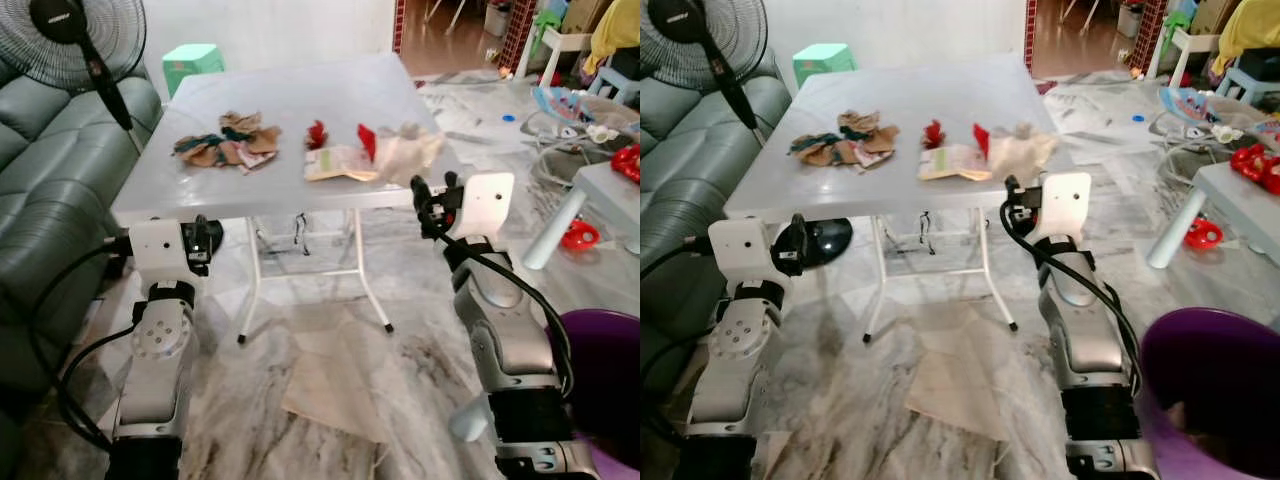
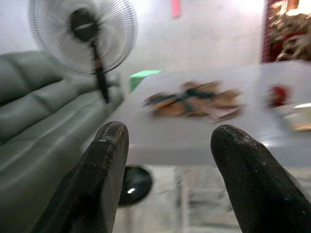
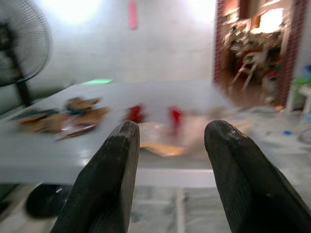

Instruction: Picking trash to rubbish bin

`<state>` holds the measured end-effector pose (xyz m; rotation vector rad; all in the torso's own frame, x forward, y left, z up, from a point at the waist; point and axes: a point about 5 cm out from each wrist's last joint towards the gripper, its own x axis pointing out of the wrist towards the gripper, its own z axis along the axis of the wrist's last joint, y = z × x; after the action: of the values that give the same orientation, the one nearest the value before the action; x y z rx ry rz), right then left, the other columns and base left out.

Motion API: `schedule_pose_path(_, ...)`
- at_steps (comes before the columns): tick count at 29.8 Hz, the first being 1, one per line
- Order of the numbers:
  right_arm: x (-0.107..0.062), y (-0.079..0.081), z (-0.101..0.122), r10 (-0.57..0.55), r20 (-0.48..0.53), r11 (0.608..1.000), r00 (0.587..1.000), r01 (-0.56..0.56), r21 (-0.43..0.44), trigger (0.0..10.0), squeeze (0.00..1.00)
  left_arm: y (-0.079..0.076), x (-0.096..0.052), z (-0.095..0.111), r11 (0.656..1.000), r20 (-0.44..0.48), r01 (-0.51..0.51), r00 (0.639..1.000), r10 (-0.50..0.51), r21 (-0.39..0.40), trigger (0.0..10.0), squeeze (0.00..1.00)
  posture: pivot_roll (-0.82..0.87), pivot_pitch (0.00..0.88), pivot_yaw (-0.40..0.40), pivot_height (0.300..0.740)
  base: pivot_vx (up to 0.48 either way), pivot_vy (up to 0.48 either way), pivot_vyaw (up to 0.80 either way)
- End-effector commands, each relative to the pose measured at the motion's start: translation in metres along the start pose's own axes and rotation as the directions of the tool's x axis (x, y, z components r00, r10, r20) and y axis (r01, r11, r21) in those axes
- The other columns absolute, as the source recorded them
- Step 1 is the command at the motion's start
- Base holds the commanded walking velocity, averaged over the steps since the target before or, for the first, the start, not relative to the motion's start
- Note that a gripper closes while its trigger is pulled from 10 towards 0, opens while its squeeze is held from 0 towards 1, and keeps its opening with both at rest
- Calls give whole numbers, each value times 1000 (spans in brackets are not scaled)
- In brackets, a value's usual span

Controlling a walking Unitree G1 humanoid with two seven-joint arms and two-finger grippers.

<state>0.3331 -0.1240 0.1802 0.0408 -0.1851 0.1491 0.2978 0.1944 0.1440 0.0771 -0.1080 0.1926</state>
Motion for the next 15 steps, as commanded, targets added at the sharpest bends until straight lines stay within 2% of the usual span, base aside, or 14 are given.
schedule_pose_path(1,3,6,5,19,17,1000,1000,-19,8,10000,0,2,1,1,1000,-3,-7,1000,8,8,10000,0,31,44,54,740,0,480,0)
schedule_pose_path(2,3,6,5,19,17,1000,1000,-19,2,10000,0,2,2,2,1000,0,-6,1000,6,9,10000,0,30,43,55,740,0,480,0)
schedule_pose_path(4,3,7,4,28,17,999,999,-27,-24,10000,0,1,2,5,999,29,2,1000,-3,38,10000,0,31,41,54,740,0,0,0)
schedule_pose_path(12,3,7,5,30,24,999,999,-29,-19,10000,0,-6,1,7,999,32,47,998,-47,-2,10000,0,28,32,52,740,0,0,0)
schedule_pose_path(15,3,7,5,31,26,999,999,-30,-20,10000,0,-7,2,8,998,37,54,998,-53,-18,10000,0,28,30,52,740,336,0,0)
